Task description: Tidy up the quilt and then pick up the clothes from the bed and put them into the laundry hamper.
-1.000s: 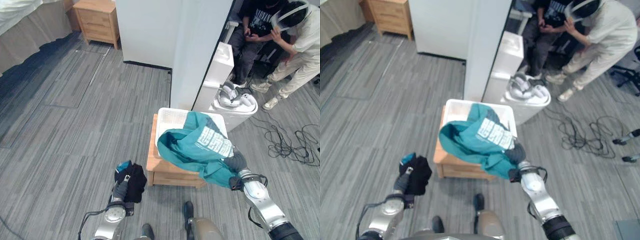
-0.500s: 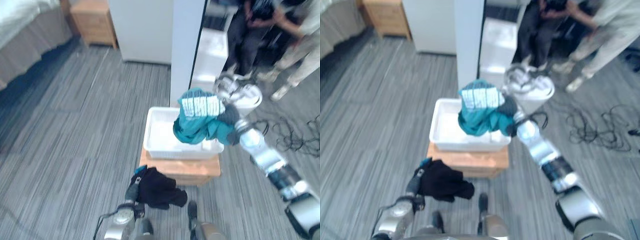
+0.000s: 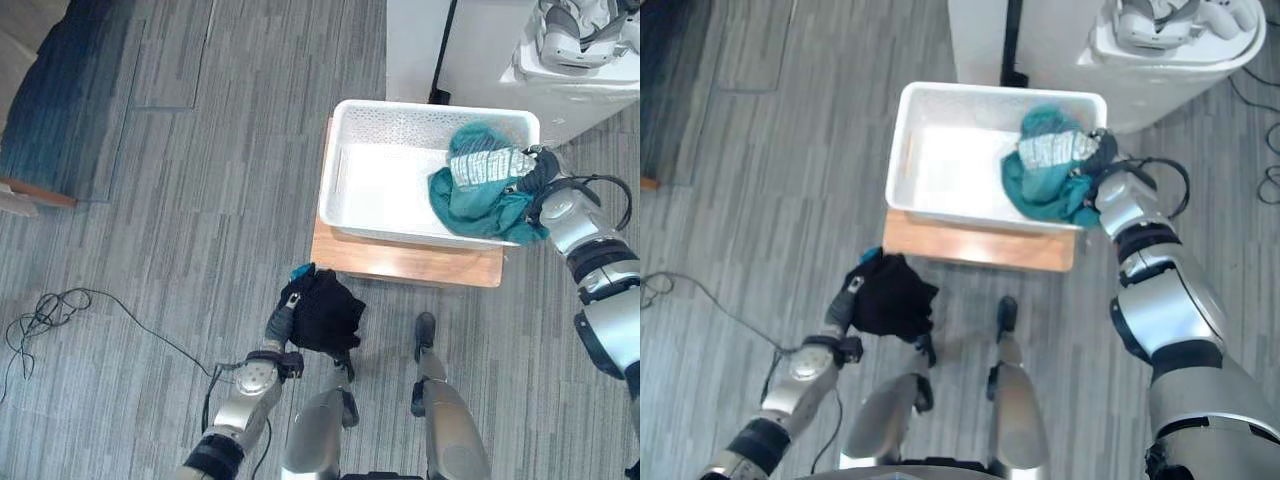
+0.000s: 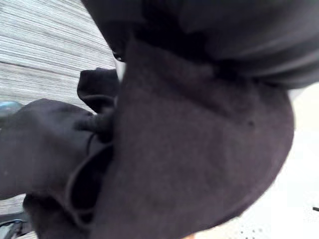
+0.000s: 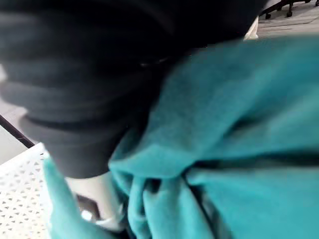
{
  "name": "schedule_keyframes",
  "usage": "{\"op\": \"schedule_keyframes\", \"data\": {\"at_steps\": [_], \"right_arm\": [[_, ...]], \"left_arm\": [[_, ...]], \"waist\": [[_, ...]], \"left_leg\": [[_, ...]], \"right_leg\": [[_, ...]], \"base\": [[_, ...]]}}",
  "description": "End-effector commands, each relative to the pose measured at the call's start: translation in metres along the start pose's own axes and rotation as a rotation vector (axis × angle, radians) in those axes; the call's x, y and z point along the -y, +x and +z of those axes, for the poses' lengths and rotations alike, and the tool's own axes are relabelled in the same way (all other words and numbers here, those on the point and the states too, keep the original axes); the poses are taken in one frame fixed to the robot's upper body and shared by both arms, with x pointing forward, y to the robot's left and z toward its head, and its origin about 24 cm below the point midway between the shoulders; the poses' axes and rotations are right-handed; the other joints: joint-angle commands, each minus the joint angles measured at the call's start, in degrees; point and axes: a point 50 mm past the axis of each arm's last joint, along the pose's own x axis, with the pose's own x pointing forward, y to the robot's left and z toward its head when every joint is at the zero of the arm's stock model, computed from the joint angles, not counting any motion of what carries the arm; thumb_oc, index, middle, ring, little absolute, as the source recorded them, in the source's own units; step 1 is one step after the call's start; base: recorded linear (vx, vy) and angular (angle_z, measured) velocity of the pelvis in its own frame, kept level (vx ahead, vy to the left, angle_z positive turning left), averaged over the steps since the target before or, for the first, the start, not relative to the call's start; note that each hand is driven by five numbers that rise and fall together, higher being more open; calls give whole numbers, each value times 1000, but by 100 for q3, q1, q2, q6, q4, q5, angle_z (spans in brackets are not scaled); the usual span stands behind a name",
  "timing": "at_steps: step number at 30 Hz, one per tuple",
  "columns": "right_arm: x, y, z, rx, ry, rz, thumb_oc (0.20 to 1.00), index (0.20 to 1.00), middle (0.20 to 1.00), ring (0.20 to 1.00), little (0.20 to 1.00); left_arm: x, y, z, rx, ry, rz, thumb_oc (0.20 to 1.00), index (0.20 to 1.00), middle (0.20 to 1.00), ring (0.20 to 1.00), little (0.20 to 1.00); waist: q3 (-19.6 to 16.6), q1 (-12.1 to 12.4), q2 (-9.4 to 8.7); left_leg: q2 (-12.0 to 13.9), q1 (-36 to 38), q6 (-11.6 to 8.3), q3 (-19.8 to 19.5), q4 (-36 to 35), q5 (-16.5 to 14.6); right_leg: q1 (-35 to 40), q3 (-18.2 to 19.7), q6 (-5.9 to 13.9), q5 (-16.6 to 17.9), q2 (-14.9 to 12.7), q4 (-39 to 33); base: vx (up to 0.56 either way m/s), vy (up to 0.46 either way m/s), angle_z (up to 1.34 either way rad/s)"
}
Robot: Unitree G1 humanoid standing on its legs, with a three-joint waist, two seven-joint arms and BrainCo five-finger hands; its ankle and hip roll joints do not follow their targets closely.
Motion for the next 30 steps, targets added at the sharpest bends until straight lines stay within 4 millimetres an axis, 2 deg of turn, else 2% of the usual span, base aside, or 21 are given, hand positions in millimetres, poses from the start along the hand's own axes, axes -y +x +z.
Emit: {"op": "schedule_keyframes", "data": {"at_steps": [1, 3, 4, 5, 6, 7, 8, 12, 13, 14, 16, 18, 19, 20, 23, 25, 27, 28, 29, 30], "right_arm": [[13, -1, 29, 119, -5, -106, 1000, 1000, 1000, 1000, 1000], [9, -9, 33, 165, 38, -175, 1000, 1000, 1000, 1000, 1000], [-10, -29, 31, 226, 160, -236, 1000, 1000, 1000, 1000, 1000], [-15, -46, 14, 229, 199, -276, 1000, 1000, 1000, 1000, 1000], [-28, -60, 1, 222, 235, -271, 1000, 1000, 1000, 1000, 1000], [-44, -89, -39, 167, 225, -252, 1000, 1000, 1000, 1000, 1000], [-44, -90, -40, 164, 224, -251, 1000, 1000, 1000, 1000, 1000], [-81, -140, -116, -61, 219, -138, 1000, 1000, 1000, 1000, 1000], [-100, -163, -152, -202, 187, -75, 1000, 1000, 1000, 1000, 1000], [-100, -163, -151, -201, 188, -75, 1000, 1000, 1000, 1000, 1000], [-127, -195, -193, -413, 196, 29, 1000, 1000, 1000, 1000, 1000], [-140, -212, -213, -506, 184, 108, 1000, 1000, 1000, 1000, 1000], [-150, -226, -228, -583, 176, 181, 1000, 1000, 1000, 1000, 1000], [-150, -225, -228, -582, 178, 181, 1000, 1000, 1000, 1000, 1000], [-166, -247, -243, -665, 150, 309, 1000, 1000, 1000, 1000, 1000], [-172, -249, -244, -682, 146, 351, 1000, 1000, 1000, 1000, 1000], [-179, -251, -244, -699, 143, 386, 1000, 1000, 1000, 1000, 1000], [-184, -251, -241, -698, 143, 410, 1000, 1000, 1000, 1000, 1000], [-184, -250, -240, -697, 143, 409, 1000, 1000, 1000, 1000, 1000], [-185, -244, -235, -685, 164, 391, 1000, 1000, 1000, 1000, 1000]], "left_arm": [[-1, 9, 32, 161, 63, -5, 200, 200, 200, 200, 200], [-1, 12, 37, 183, 33, 6, 200, 200, 200, 200, 200], [1, 18, 53, 245, 8, 14, 200, 200, 200, 200, 200], [1, 18, 58, 265, -2, 15, 200, 200, 200, 200, 200], [3, 21, 63, 283, -20, 18, 200, 200, 200, 200, 200], [4, 20, 74, 332, -42, 23, 200, 200, 200, 200, 200], [5, 20, 74, 330, -41, 21, 200, 200, 200, 200, 200], [12, 15, 117, 515, -168, -66, 200, 200, 200, 200, 200], [9, 13, 140, 605, -224, -90, 200, 200, 200, 200, 200], [8, 13, 140, 605, -223, -90, 200, 200, 200, 200, 200], [1, 17, 167, 689, -150, -45, 200, 200, 200, 200, 200], [-4, 27, 179, 700, -49, 29, 200, 200, 200, 200, 200], [-7, 38, 194, 715, 60, 102, 200, 200, 200, 200, 200], [-7, 38, 194, 717, 61, 103, 200, 200, 200, 200, 200], [-21, 50, 215, 741, 325, 256, 200, 200, 200, 200, 200], [-31, 58, 222, 720, 403, 336, 200, 200, 200, 200, 200], [-46, 65, 218, 654, 412, 416, 200, 200, 200, 200, 200], [-67, 73, 197, 517, 342, 484, 200, 200, 200, 200, 200], [-68, 73, 197, 518, 341, 483, 316, 316, 316, 316, 316], [-99, 78, 165, 300, 219, 586, 1000, 1000, 1000, 1000, 1000]], "waist": [[-228, -132, -208], [-257, -180, -263], [-300, -377, -332], [-376, -470, -395], [-400, -601, -415], [-528, -803, -456], [-539, -786, -460], [-825, -1144, -469], [-962, -1311, -426], [-965, -1304, -428], [-1100, -1527, -400], [-1167, -1677, -403], [-1175, -1839, -418], [-1180, -1833, -417], [-1158, -1976, -420], [-1117, -2013, -454], [-1106, -1999, -491], [-1117, -2001, -511], [-1124, -1995, -508], [-1119, -2032, -547]], "left_leg": [[480, 181, -576, 147, -33, -72], [495, 270, -571, 224, -33, -93], [516, 397, -551, 297, -33, -133], [530, 494, -538, 336, -33, -178], [536, 586, -519, 369, -33, -241], [546, 802, -481, 435, -33, -328], [550, 792, -479, 438, -33, -306], [552, 1192, -428, 560, -33, -453], [570, 1360, -437, 643, -33, -486], [576, 1346, -439, 650, -33, -466], [579, 1497, -456, 761, -33, -521], [586, 1546, -471, 823, -33, -524], [595, 1555, -496, 896, -33, -522], [601, 1535, -498, 903, -33, -504], [602, 1463, -527, 1037, -33, -524], [589, 1322, -543, 1153, -33, -504], [588, 1163, -540, 1265, -33, -471], [579, 1113, -571, 1335, -33, -581], [579, 1102, -571, 1343, -33, -581], [608, 1032, -580, 1443, -33, -557]], "right_leg": [[674, 183, 545, -1210, -206, -23], [705, 243, 558, -1197, -207, -23], [774, 316, 545, -1198, -206, -23], [841, 331, 532, -1228, -206, -23], [910, 342, 532, -1262, -206, -23], [1057, 381, 504, -1305, -188, -22], [1045, 386, 496, -1284, -184, -23], [1330, 521, 471, -1395, -163, 10], [1426, 589, 467, -1429, -141, 10], [1410, 598, 458, -1407, -134, 4], [1493, 674, 466, -1454, -100, 2], [1493, 726, 470, -1446, -83, 4], [1440, 784, 490, -1415, -57, 13], [1417, 793, 481, -1395, -50, 9], [1221, 912, 554, -1316, -29, 3], [949, 1017, 610, -1201, 12, 10], [688, 1103, 656, -1095, 40, 6], [550, 1167, 742, -1144, 53, -13], [534, 1176, 742, -1141, 55, -11], [399, 1231, 757, -1100, 75, -15]], "base": [[21, -38, -13], [38, -26, -25], [84, -39, -37], [125, -40, -25], [170, -33, -29], [118, -21, -16], [133, -19, -24], [132, 7, -34], [127, 27, -31], [120, 26, -36], [101, 18, -34], [101, -14, -26], [67, -28, -14], [46, -19, -10], [9, -10, -19], [-56, -18, -44], [-26, 10, -49], [31, 41, -47], [39, 49, -58], [-6, 2, -52]]}}
